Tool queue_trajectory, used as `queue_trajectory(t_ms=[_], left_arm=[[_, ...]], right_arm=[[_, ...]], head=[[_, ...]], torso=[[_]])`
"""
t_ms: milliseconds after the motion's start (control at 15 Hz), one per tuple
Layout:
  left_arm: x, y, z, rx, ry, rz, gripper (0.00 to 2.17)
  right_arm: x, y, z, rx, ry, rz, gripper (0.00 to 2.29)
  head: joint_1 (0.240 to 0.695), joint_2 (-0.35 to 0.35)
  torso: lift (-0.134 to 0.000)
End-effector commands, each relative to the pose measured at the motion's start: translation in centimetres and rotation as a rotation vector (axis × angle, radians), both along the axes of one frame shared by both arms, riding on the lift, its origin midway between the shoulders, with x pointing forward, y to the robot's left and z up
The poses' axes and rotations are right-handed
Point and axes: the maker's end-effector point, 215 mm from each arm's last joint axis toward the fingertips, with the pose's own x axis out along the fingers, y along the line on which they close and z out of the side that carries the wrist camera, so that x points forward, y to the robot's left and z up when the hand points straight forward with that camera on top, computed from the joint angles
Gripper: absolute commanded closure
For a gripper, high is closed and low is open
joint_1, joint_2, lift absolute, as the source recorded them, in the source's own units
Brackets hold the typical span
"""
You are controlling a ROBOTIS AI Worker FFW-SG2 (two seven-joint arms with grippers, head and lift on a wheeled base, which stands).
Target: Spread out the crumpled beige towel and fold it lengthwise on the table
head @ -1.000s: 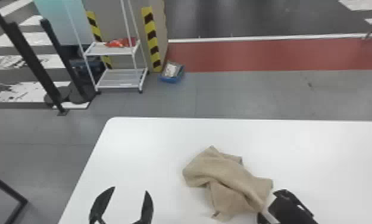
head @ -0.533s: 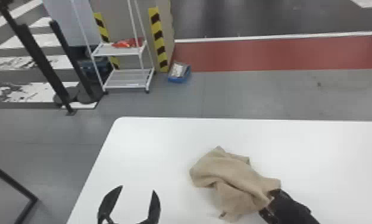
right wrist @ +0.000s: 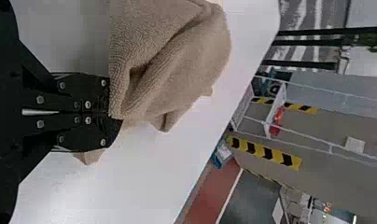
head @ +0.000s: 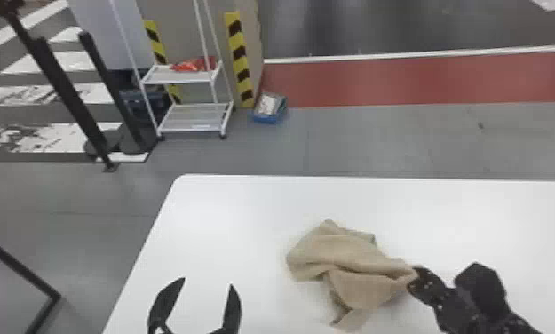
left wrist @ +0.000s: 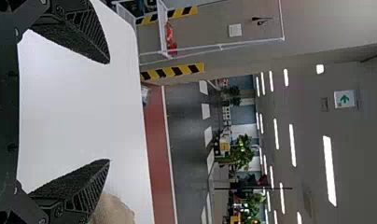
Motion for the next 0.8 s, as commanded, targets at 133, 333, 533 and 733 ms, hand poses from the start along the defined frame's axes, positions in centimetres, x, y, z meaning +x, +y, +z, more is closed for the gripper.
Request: queue_trajectory(t_ms=[133,333,533,733], left_arm=[[0.0,-0.2,0.2,-0.001,-0.004,-0.005,0.14],[0.1,-0.2,0.2,0.001,-0.002,-0.008,0.14],[0.2,-0.4,0.3,-0.001,-0.005,-0.012,0.14],[0.3,-0.3,0.3,0.000,-0.004,-0.011,0.14]], right_arm=[[1.6,-4.7,4.8,0.275,0.002,-0.130,1.68],[2.4,-8.3,5.8,0.376,0.035,-0.207,1.68],[2.6,-8.4,8.1,0.529,0.042,-0.186,1.68],[2.9,-7.0,12.9,0.771,0.003,-0.104,1.68]], head=[[0.695,0.116],[0.695,0.069],[0.695,0.021],[0.695,0.020]], torso=[[0.000],[0.000],[0.000],[0.000]])
